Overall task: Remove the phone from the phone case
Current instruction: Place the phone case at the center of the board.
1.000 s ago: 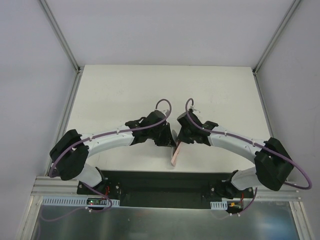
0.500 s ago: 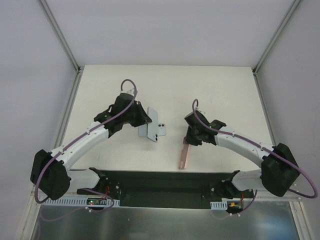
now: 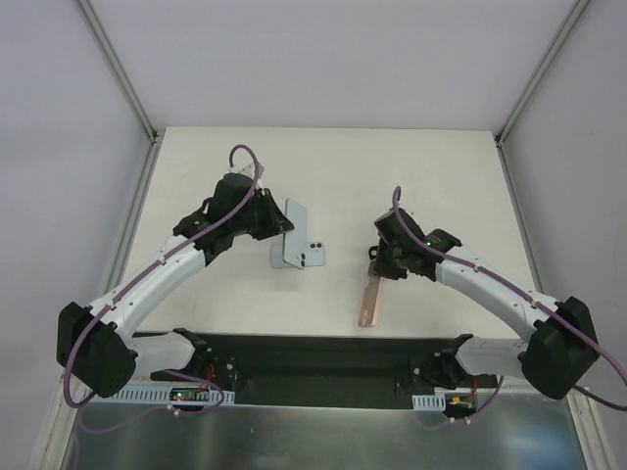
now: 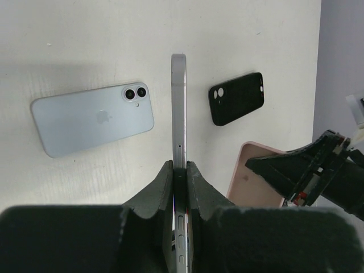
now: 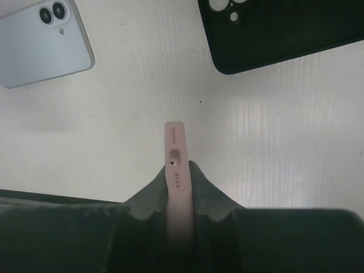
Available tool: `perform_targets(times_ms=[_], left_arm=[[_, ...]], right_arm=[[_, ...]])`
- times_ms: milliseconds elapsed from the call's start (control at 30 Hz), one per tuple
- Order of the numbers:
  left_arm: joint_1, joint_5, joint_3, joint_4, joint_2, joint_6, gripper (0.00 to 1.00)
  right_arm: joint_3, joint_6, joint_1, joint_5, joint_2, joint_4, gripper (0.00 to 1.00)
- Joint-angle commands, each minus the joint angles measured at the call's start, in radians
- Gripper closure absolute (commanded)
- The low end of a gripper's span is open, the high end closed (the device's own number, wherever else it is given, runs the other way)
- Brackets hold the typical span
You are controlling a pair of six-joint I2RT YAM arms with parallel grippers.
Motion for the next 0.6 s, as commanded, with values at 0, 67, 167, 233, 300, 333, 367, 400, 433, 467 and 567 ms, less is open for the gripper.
perform_targets(times_ms=[0,67,167,233,300,333,367,400,433,467,567], left_arm=[[0.014,0.032,0.026,0.034,-0.045,0.027,1.0],[0.018,0.05,0.029,0.036,-0.046,0.036,1.0],[0.025,0.112,0.046,0.034,-0.046,0.07,1.0],[0.028,0.147,0.061,0.034,-0.046,0.102,1.0],[0.034,0.211,0.075,0.036,-0.046,0.139,1.0],[0.037,0.225,0.077,0.033,-0.048,0.148,1.0],[0.041,0.239,0.078,0.031,-0.051,0.157,1.0],[0.049,0.262,0.081,0.026,-0.059,0.177,1.0],[0.054,0.265,0.083,0.02,-0.062,0.186,1.0],[0.06,0.268,0.086,0.004,-0.065,0.196,1.0],[0.09,0.294,0.092,-0.024,-0.074,0.235,1.0]], right_arm=[[0.045,-0.059,-0.034,-0.005,-0.085,-0.039,0.99],[0.048,-0.091,-0.045,-0.026,-0.115,-0.028,0.99],[0.041,-0.166,-0.063,-0.092,-0.167,0.004,0.99],[0.035,-0.223,-0.08,-0.114,-0.202,0.021,0.98],[0.019,-0.257,-0.09,-0.189,-0.236,0.03,0.99],[0.013,-0.289,-0.103,-0.207,-0.246,0.037,0.99],[-0.002,-0.303,-0.108,-0.245,-0.257,0.044,0.99],[-0.011,-0.315,-0.116,-0.269,-0.28,0.051,0.99],[-0.018,-0.338,-0.132,-0.293,-0.289,0.065,0.99],[-0.024,-0.35,-0.14,-0.342,-0.3,0.07,0.98],[-0.041,-0.395,-0.168,-0.442,-0.328,0.102,0.99]])
